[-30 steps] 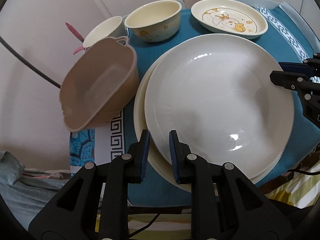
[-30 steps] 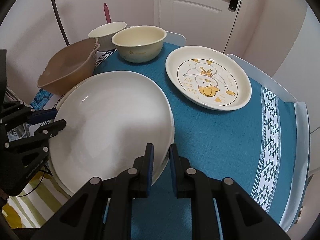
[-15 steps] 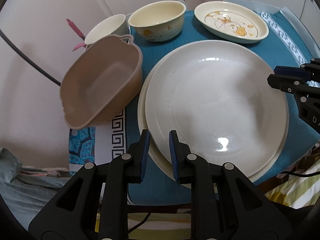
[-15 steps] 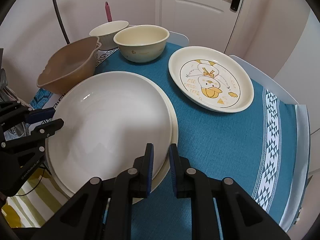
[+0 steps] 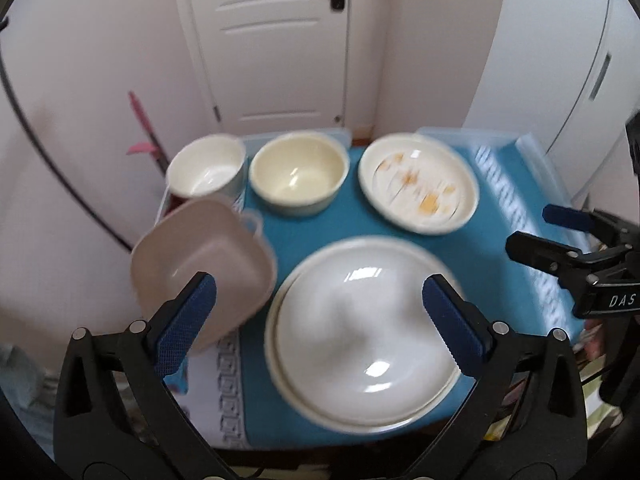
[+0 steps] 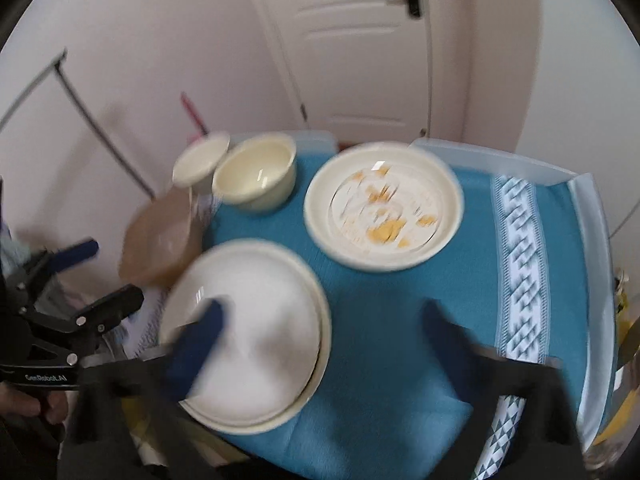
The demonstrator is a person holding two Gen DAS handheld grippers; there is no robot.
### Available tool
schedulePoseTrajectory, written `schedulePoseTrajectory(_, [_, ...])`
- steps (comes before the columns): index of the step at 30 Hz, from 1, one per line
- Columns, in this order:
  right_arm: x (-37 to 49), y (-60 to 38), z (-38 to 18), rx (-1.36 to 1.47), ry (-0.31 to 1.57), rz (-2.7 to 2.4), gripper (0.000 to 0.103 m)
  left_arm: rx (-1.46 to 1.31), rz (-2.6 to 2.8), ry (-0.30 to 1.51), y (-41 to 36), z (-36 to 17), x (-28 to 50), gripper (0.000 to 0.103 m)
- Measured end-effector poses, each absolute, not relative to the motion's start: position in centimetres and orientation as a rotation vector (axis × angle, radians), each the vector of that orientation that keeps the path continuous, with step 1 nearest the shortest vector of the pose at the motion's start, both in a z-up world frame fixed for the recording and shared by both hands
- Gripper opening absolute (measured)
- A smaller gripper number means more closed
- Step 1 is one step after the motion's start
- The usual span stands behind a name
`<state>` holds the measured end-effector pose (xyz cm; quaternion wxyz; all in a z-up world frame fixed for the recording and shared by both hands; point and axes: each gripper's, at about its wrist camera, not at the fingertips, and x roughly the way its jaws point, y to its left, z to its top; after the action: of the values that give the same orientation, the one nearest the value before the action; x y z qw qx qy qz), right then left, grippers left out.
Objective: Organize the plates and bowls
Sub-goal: 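Grasp the duck-print plate rim with both grippers, then lift the duck-print plate with both grippers and carry it over the stack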
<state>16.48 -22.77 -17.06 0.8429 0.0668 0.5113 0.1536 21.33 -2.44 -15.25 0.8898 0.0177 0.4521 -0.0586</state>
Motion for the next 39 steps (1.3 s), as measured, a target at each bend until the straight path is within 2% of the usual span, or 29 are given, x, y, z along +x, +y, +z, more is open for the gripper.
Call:
schedulePoseTrajectory(9, [22.9,-28.3,-13.4,0.051,1.093,0.281,0.103,-0.188,-0.211,1.015,-4.7,-16.0,27.9,0.103])
schedulePoseTrajectory(16, [30.2,-31.3,-20.7,0.083,1.269,0.459,0.103,-0.335,-0.115,1.131,-7.1,-21.3,32.6,0.102])
schedulePoseTrajectory(18, [31.5,-31.5,-22.6,0.069,1.299,0.510,0.101,-0.345,-0.081,1.159,-7.5,-22.9,33.7,0.098])
schedulePoseTrajectory(19, [32.2,-31.5,-23.5,0.057,1.313,0.534,0.097,-0.344,-0.061,1.173,-7.8,-23.6,34.3,0.095])
schedulePoseTrajectory(20, [33.0,-31.5,-24.8,0.051,1.333,0.570,0.094,-0.345,-0.050,1.182,-7.9,-24.0,34.6,0.088])
schedulePoseTrajectory(21, [33.5,-31.4,-25.6,0.051,1.348,0.602,0.086,-0.347,-0.037,1.196,-8.0,-24.6,35.1,0.081])
schedulePoseTrajectory(22, [33.8,-31.3,-26.2,0.051,1.359,0.624,0.077,-0.352,-0.022,1.211,-8.2,-25.4,35.5,0.079])
schedulePoseTrajectory(27, [34.9,-30.0,-29.3,0.020,1.394,0.742,0.057,-0.343,0.015,1.249,-8.7,-27.6,36.5,0.055])
schedulePoseTrajectory(30, [35.2,-29.9,-30.0,0.022,1.390,0.785,0.049,-0.346,0.027,1.259,-8.8,-28.4,36.8,0.050])
schedulePoseTrajectory(34, [35.4,-30.1,-30.5,0.025,1.379,0.815,0.034,-0.349,0.049,1.258,-8.8,-28.8,36.8,0.049])
schedulePoseTrajectory(35, [35.4,-30.0,-30.5,0.025,1.374,0.819,0.032,-0.351,0.049,1.260,-8.7,-28.9,36.7,0.048])
schedulePoseTrajectory(37, [35.5,-30.1,-30.6,0.021,1.362,0.816,0.026,-0.345,0.052,1.259,-9.0,-29.0,36.6,0.044])
schedulePoseTrajectory(39, [35.6,-30.3,-30.8,0.026,1.358,0.807,0.021,-0.348,0.040,1.260,-8.9,-29.1,36.6,0.019])
